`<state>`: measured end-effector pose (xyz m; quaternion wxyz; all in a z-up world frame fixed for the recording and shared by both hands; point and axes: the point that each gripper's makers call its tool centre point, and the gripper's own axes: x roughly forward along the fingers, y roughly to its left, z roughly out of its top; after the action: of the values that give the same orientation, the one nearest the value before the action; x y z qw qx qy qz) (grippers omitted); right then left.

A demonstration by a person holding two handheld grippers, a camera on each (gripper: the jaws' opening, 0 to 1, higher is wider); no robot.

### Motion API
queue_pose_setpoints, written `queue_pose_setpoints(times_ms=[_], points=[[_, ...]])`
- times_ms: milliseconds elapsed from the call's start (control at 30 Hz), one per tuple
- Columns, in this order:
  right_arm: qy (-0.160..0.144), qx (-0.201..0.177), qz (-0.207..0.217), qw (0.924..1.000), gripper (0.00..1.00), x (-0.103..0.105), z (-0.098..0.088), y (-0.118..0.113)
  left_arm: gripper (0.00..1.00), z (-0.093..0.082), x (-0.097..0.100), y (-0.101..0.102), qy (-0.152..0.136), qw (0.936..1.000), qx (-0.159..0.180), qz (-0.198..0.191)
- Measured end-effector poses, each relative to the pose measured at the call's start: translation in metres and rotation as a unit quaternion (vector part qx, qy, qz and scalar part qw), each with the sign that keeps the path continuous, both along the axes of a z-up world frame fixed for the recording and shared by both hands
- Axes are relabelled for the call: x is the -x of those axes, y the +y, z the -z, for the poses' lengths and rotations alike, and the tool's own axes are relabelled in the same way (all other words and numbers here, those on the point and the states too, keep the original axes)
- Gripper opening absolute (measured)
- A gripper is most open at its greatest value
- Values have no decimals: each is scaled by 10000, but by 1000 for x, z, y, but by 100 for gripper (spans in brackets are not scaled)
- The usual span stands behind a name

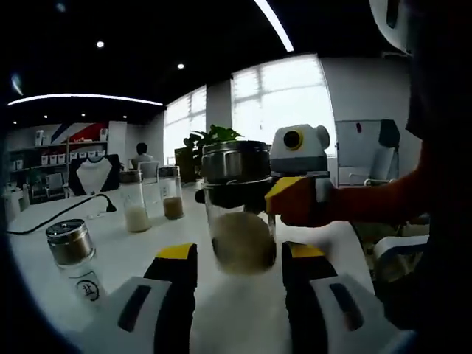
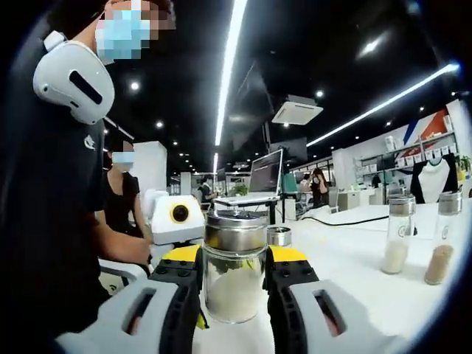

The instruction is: Rotate the seasoning bottle until the label or dispensing opening points toward the visible target arrow and the bottle remains upright within the marked orientation range

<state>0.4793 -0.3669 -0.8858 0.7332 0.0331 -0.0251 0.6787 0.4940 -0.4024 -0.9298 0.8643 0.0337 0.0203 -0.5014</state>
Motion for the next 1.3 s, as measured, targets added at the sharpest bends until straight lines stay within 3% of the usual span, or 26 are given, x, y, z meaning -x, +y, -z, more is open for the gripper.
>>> queue_pose_setpoints(times_ms=[100,167,233,267,367,467,567,667,767,867,933,1133,1233,1300], points=[[11,31,-18,10000,31,2,4,1,47,2,-1,-1,82,10000,11,56],[182,17,-40,9998,31,0,9,-1,46,6,1,-5,147,9997,-100,139],[166,67,70,9998,31,-1,12,-2,38,10,6,-8,111,9994,-248,236],[114,102,118,9998,31,-2,13,-2,37,14,3,-7,283,9991,-315,13],[97,154,185,9997,31,-1,14,-3,36,14,3,-10,349,9988,-350,4],[76,94,469,9988,31,-8,14,-4,36,16,-8,-4,264,9967,-550,-537],[-111,194,866,9960,31,-14,14,-5,36,15,-15,1,-74,9915,-873,-962],[-449,413,1414,9881,31,-22,16,-4,36,15,-23,8,-182,9850,-989,-1401],[-499,532,1837,9803,31,-27,17,-2,36,16,-29,14,-169,9800,-994,-1716],[-263,564,2320,9707,31,-35,21,1,36,17,-32,17,-2,9789,-889,-1842],[113,437,2637,9636,31,-40,23,0,35,17,-34,19,97,9772,-783,-1972],[828,129,3365,9380,34,-54,29,-2,36,17,-33,17,74,9748,-725,-2108],[673,142,3346,9399,34,-53,25,0,36,16,-32,19,49,9744,-683,-2143],[782,45,3262,9420,33,-51,22,-1,36,12,-29,17,102,9795,-448,-1963]])
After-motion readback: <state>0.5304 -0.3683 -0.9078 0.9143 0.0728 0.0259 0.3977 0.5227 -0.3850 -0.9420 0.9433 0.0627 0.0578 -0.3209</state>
